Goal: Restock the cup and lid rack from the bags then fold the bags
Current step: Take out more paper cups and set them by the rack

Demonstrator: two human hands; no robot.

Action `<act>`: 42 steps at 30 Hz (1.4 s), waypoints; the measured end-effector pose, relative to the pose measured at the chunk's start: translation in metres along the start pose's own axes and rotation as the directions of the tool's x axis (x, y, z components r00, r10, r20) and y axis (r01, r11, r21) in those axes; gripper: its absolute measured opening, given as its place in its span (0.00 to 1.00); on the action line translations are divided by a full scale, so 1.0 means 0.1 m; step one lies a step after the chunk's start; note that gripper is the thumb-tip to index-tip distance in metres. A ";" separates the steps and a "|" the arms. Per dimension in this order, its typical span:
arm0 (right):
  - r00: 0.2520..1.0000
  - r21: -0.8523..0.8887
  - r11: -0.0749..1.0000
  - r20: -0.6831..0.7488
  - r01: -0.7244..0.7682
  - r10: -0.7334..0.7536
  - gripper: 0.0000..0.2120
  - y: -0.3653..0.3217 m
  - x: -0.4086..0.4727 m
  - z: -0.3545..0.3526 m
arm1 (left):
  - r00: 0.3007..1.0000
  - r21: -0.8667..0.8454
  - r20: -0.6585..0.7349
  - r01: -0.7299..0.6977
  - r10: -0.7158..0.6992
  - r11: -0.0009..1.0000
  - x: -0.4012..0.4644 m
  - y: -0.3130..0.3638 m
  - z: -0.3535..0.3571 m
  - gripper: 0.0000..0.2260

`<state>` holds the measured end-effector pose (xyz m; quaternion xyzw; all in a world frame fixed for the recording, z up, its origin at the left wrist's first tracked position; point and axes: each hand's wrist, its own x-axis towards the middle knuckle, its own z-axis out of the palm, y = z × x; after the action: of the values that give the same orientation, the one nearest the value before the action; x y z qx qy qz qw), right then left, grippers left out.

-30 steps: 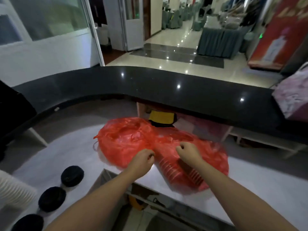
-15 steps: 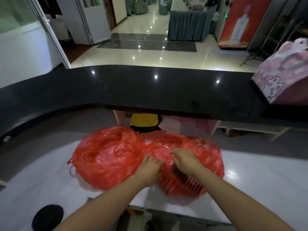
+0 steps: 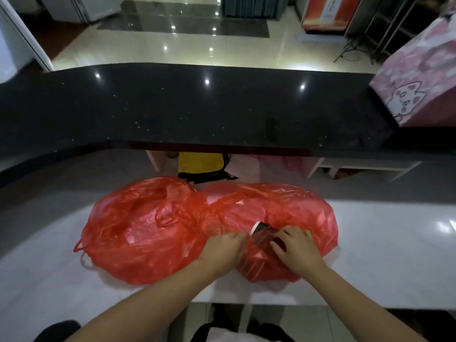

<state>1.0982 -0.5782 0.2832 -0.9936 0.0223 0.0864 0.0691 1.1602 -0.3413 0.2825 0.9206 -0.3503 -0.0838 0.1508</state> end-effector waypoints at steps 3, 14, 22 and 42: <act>1.000 0.030 1.000 -0.015 0.003 -0.002 0.15 0.02 -0.04 0.05 | 0.994 0.046 0.076 0.069 -0.073 0.997 0.22 -0.13 -0.08 0.16; 0.949 0.256 0.918 0.008 0.303 -0.316 0.13 -0.60 0.66 -0.14 | 0.997 0.248 0.047 -0.072 0.063 0.966 -0.19 -0.40 -0.19 0.17; 0.863 0.284 0.920 0.352 0.270 -0.362 0.20 -1.16 0.95 -0.14 | 0.994 0.249 -0.069 0.105 -0.090 0.963 -0.60 -0.38 -0.09 0.14; 0.909 0.479 0.877 0.376 -0.025 -0.180 0.44 -1.26 1.09 -0.48 | 0.951 -0.104 0.066 0.306 -0.301 0.946 -0.49 -0.71 -0.11 0.25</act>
<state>1.2205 -0.4635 0.3274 -0.9058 -0.0132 0.2817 0.3163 1.1705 -0.2555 0.2718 0.9512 -0.2028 -0.1486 0.1792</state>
